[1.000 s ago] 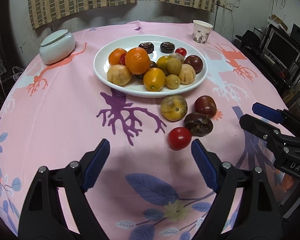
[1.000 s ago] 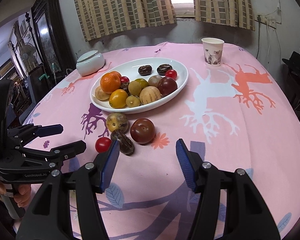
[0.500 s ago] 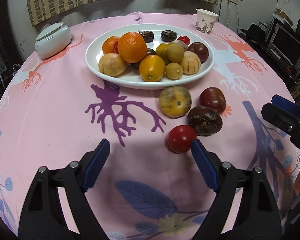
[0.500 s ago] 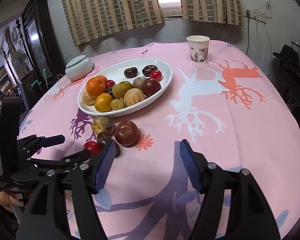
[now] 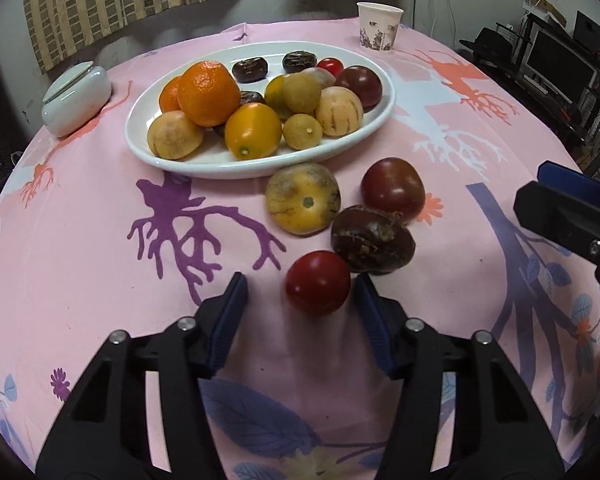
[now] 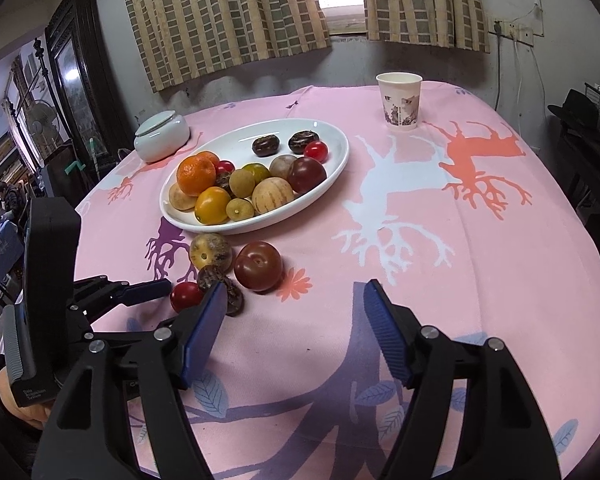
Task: Organize fruits
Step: 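Grasp a red cherry tomato from the cloth with the left tool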
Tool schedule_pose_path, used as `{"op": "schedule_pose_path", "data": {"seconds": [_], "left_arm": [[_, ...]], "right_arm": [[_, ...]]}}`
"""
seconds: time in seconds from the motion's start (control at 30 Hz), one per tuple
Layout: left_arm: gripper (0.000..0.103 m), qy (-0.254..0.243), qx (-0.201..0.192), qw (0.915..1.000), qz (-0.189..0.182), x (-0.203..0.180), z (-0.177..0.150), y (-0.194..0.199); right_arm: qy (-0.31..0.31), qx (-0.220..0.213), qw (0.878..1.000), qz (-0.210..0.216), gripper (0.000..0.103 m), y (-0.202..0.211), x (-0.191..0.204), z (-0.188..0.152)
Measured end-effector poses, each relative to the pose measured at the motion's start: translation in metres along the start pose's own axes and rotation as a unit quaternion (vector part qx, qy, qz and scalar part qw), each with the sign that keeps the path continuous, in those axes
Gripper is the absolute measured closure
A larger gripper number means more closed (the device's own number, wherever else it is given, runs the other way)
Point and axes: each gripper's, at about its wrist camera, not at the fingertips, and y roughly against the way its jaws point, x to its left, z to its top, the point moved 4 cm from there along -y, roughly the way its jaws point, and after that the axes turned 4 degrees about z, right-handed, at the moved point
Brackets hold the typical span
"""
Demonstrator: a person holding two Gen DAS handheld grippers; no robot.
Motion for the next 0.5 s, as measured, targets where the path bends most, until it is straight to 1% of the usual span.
{"op": "schedule_pose_path", "data": {"seconds": [0.1,0.23,0.3,0.43,0.5], "left_arm": [[0.055,0.003,-0.003,1.0,-0.005,0.0016,-0.0002,0.0009],[0.054,0.003,-0.005,1.0,-0.002,0.0006,0.0002,0.0011],[0.051,0.002,-0.007,1.0,0.001,0.0005,0.0005,0.0007],[0.052,-0.006,-0.011,0.9999,0.009,-0.0023,0.0019,-0.0004],[0.072,-0.012,-0.016,0.9998,0.002,-0.0051,0.0022,0.0018]], "right_arm": [[0.003,0.003,1.0,0.0,0.032,-0.001,0.0021,-0.0009],[0.003,0.004,1.0,-0.001,0.032,-0.0019,0.0024,-0.0014],[0.003,0.004,1.0,-0.001,0.032,-0.0024,0.0022,-0.0017],[0.004,0.005,1.0,-0.001,0.032,-0.0028,0.0023,-0.0019],[0.005,0.005,1.0,-0.002,0.032,-0.0027,0.0026,-0.002]]}}
